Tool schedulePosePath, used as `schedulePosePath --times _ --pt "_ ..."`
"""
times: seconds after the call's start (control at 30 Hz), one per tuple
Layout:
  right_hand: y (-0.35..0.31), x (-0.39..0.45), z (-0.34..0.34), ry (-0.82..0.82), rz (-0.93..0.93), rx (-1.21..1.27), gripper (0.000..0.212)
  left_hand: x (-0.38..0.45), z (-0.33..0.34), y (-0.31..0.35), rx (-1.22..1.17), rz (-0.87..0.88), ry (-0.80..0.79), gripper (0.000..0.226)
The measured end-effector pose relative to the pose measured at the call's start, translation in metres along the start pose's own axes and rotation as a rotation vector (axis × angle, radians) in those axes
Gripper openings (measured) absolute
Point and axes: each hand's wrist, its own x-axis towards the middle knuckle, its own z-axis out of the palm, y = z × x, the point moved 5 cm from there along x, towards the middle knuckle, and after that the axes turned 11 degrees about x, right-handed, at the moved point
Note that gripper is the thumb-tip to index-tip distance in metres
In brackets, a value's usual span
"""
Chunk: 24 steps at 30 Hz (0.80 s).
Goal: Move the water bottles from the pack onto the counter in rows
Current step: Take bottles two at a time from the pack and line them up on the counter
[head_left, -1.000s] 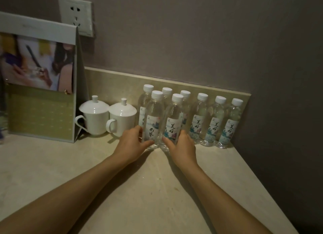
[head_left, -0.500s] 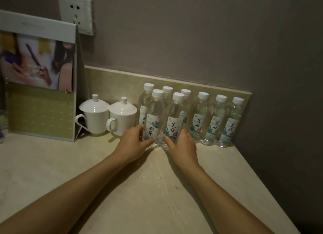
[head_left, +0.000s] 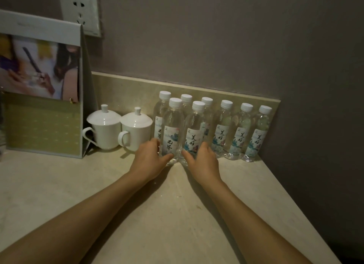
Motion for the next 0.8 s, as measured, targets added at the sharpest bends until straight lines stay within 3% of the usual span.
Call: schedulePosePath --times 0.8 --pt "0.0051 -0.0059 0.0052 0.023 0.02 -0.027 0.053 0.0042 0.0026 -0.0079 -0.024 -0.021 -0.009 0.041"
